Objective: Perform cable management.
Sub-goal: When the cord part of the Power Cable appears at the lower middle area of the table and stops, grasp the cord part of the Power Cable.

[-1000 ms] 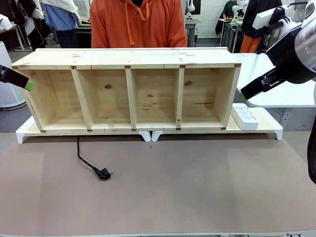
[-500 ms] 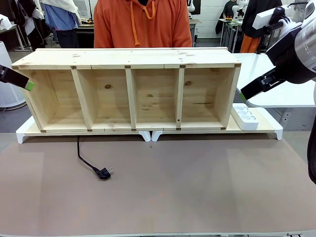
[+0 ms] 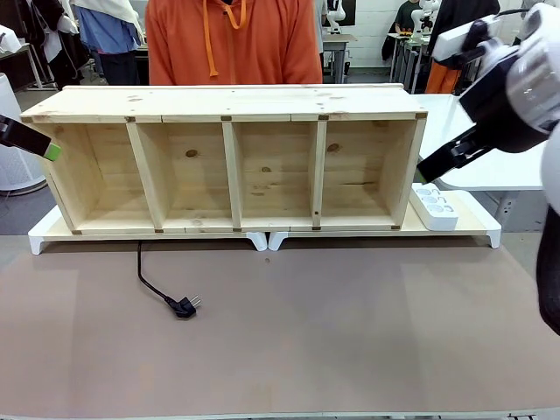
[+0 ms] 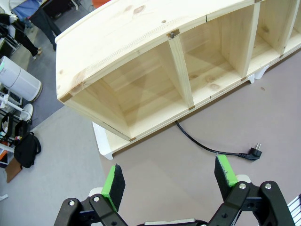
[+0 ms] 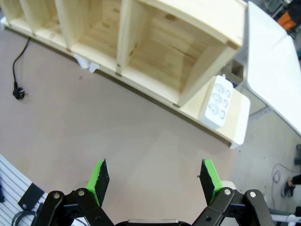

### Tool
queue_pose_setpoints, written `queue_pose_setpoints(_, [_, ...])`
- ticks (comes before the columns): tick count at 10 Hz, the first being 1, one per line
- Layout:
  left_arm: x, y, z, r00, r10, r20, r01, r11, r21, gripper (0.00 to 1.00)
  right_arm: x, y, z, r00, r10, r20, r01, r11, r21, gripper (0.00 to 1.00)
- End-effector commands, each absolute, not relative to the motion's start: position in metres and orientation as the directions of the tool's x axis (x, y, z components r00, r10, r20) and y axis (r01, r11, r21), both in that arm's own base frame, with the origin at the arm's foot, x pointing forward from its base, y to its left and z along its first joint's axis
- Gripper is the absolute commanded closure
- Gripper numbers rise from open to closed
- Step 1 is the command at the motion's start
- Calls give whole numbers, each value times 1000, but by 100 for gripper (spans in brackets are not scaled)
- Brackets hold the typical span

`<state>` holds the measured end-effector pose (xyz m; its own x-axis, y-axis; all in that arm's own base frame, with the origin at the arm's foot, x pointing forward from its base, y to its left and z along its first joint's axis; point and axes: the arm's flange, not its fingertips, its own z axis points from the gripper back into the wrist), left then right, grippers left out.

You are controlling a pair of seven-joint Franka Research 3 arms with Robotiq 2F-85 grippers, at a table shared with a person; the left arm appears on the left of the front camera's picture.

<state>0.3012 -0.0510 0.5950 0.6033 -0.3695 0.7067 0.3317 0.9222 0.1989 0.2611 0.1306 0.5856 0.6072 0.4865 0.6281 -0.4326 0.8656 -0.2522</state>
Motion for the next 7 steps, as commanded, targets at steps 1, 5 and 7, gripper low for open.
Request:
queue_pose_setpoints(1, [303, -51, 595, 600, -367, 711, 332, 923, 197, 0, 281, 159, 590, 589, 574, 569, -524, 807, -272, 0])
queue_pose_setpoints(5, [303, -51, 595, 600, -367, 711, 332, 923, 197, 0, 308, 214, 586, 533, 680, 504, -635, 715, -293, 0])
queue_pose_setpoints(7, [303, -51, 595, 600, -367, 711, 332, 923, 197, 0, 326, 256, 576, 487, 743, 459, -710, 643, -288, 0])
